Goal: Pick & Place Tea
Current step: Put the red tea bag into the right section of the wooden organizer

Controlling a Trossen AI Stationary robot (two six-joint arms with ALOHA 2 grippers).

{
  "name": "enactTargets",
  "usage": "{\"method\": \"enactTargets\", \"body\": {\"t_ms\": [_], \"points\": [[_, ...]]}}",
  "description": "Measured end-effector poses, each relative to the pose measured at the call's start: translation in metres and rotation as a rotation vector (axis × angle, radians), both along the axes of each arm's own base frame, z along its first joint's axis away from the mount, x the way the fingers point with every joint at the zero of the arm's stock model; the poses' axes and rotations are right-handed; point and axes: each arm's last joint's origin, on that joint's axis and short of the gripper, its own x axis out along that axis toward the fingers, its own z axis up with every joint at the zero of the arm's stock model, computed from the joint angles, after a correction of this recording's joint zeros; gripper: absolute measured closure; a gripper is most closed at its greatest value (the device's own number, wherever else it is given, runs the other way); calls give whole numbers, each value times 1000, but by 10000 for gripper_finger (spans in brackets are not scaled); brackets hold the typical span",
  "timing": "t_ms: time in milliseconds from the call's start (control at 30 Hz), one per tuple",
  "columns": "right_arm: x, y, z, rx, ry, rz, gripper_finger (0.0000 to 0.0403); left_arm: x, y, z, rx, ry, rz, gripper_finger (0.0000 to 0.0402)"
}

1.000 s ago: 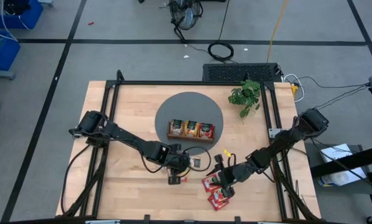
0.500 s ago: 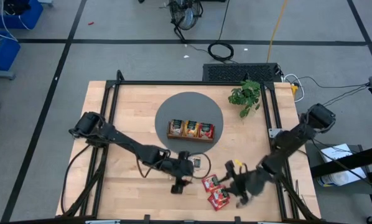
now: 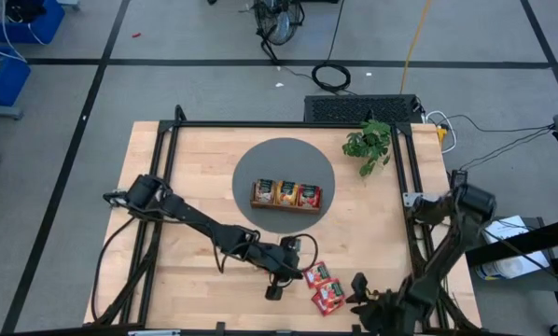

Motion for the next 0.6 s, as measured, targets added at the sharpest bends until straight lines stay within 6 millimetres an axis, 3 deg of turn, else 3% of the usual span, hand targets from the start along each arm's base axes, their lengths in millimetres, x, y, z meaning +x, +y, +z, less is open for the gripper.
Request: {"method": "enactTargets", "body": {"t_ms": [67,200,600], "points": [[0,7,-10,-112,16,-5,264,0,0,1,-3,-8,0,395],[1,16,-23,-285,6,-18,250,1,-1,3,-10,-26,0,377],[4,13,-34,-406,-90,-73,238,1,0,1,-7,-10,3,378]]}}
